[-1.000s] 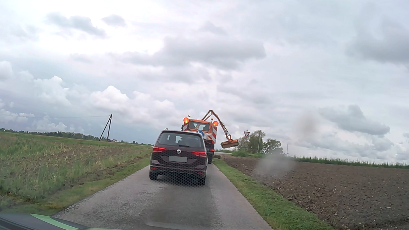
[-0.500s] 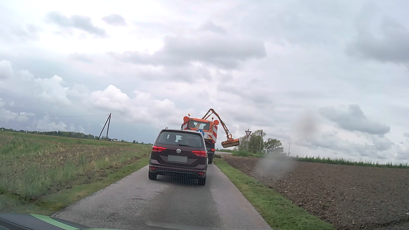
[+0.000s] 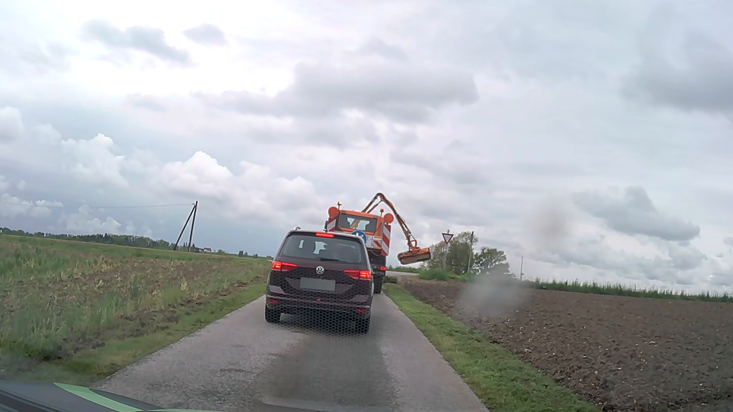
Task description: Follow the waypoints while adhering to traffic rules and regulations
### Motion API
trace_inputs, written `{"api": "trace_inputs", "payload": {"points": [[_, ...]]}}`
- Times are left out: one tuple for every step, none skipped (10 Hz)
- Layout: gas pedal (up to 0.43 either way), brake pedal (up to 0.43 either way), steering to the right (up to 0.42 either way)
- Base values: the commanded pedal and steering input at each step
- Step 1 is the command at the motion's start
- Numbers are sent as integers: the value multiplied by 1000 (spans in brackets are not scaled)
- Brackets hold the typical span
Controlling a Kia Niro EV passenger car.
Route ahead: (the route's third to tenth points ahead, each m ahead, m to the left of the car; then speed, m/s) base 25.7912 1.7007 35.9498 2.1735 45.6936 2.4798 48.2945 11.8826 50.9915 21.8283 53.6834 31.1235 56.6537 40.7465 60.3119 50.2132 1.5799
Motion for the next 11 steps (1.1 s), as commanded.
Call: {"api": "trace_inputs", "payload": {"points": [[0,0,-4],[0,0,-5],[0,0,-4],[0,0,-5],[0,0,-4],[0,0,-4],[0,0,-4],[0,0,-3],[0,0,-3],[0,0,-3],[0,0,-3]]}}
